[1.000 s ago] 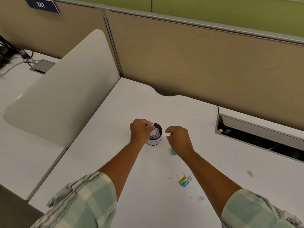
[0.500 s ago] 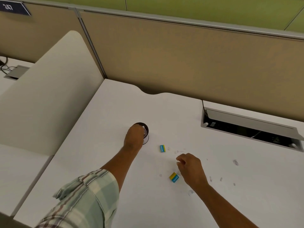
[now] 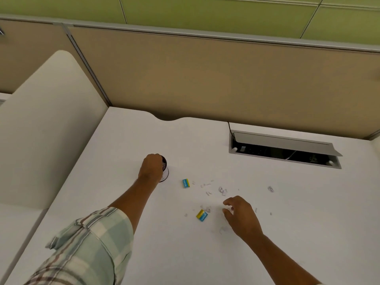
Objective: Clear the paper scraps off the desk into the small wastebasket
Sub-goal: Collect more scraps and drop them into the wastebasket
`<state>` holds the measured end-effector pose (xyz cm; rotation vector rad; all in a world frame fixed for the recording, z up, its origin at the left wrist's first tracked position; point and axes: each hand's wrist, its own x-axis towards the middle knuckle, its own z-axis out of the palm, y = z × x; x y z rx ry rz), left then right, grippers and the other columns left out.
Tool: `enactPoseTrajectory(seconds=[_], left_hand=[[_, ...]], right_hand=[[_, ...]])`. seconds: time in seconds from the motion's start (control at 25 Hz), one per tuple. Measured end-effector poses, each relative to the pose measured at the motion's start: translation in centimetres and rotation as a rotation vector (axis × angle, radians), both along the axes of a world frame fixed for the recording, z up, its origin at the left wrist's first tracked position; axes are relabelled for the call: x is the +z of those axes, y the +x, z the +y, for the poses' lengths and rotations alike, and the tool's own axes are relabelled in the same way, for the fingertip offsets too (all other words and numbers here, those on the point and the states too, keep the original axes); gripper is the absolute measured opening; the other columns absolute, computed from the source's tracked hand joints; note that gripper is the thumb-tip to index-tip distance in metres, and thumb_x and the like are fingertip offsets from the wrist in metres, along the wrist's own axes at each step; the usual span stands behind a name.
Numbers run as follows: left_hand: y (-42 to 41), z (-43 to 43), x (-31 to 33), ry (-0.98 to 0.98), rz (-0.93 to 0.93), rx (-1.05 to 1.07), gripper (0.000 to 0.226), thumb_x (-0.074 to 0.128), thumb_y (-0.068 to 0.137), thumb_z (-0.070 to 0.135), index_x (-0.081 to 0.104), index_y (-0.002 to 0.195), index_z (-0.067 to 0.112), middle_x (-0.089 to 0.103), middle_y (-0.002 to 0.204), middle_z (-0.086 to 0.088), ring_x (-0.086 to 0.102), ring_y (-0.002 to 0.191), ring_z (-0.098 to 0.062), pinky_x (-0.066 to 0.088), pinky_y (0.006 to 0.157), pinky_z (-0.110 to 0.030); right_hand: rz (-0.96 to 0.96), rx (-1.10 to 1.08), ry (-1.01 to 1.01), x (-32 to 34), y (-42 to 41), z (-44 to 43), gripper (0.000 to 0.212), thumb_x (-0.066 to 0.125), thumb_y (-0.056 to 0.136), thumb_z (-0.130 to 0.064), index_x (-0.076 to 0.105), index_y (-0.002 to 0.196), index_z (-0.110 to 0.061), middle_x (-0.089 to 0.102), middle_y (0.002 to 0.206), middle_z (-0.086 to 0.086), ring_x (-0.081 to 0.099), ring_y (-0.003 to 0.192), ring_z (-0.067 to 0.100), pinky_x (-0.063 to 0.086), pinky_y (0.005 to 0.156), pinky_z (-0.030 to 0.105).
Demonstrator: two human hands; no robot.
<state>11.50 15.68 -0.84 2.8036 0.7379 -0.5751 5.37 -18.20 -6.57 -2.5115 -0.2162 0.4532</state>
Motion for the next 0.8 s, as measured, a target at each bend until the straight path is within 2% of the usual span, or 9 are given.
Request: enactPoseTrajectory(seconds=[0.12,0.24,0.32,0.44,0.56,0.8], left_hand=[[-0.6,-0.5,1.1,0.076,-0.041,-0.098,0.017,0.062,0.086,0.005,0.07,0.1,0.004,0.073,0.108,-0.012,0.07,0.1,-0.026,0.054,0.084,-0.031],[-2.1,-1.7,1.9,0.108,-0.239,-0.078,0.016,0.061,0.09,0.011,0.074,0.101,0.01,0.071,0.105,-0.009,0.067,0.1,-0.027,0.058,0.08,-0.034],[-3.2,-3.4,1.8,0.136,-0.394,-0.105,0.028,0.067,0.093,0.027,0.073,0.117,0.014,0.069,0.124,-0.008,0.061,0.119,-0.028,0.057,0.093,-0.037],[-4.7,-7.4,0.8,0.117,-0.51,-0.259,0.049,0.063,0.096,0.04,0.061,0.137,0.013,0.055,0.148,-0.011,0.045,0.142,-0.031,0.042,0.115,-0.043],[-5.6,-11.6,-1.1,-0.045,-0.436,-0.329,0.057,0.057,0.099,0.041,0.05,0.146,0.011,0.044,0.157,-0.012,0.033,0.15,-0.031,0.034,0.12,-0.043],[-5.4,-15.8,-5.4,-0.19,-0.047,-0.352,0.078,0.049,0.098,0.056,0.02,0.16,0.017,0.014,0.169,-0.009,0.01,0.158,-0.03,0.028,0.124,-0.043]], right_hand=[[-0.04,-0.009,0.012,0.3,-0.8,-1.3,0.023,0.064,0.095,-0.034,0.066,0.116,-0.026,0.062,0.119,-0.008,0.063,0.108,0.012,0.051,0.092,0.024],[-0.098,0.009,-0.063,0.5,-1.4,-2.6,0.035,0.061,0.096,-0.037,0.063,0.129,-0.025,0.058,0.135,-0.005,0.057,0.124,0.015,0.045,0.102,0.027],[-0.125,0.036,-0.151,0.6,-1.8,-3.4,0.047,0.057,0.097,-0.041,0.053,0.142,-0.027,0.046,0.153,-0.003,0.048,0.137,0.018,0.039,0.112,0.032],[-0.122,0.039,-0.23,0.5,-1.9,-5.0,0.062,0.051,0.097,-0.05,0.037,0.153,-0.028,0.026,0.166,-0.002,0.034,0.148,0.021,0.034,0.118,0.037],[-0.089,0.027,-0.305,0.3,-0.7,-6.9,0.072,0.046,0.097,-0.056,0.026,0.158,-0.025,0.016,0.169,0.003,0.026,0.153,0.024,0.032,0.119,0.041],[0.016,-0.037,-0.393,-0.1,3.8,-10.9,0.082,0.039,0.097,-0.063,0.011,0.16,-0.018,0.003,0.17,0.008,0.012,0.157,0.028,0.028,0.123,0.045]])
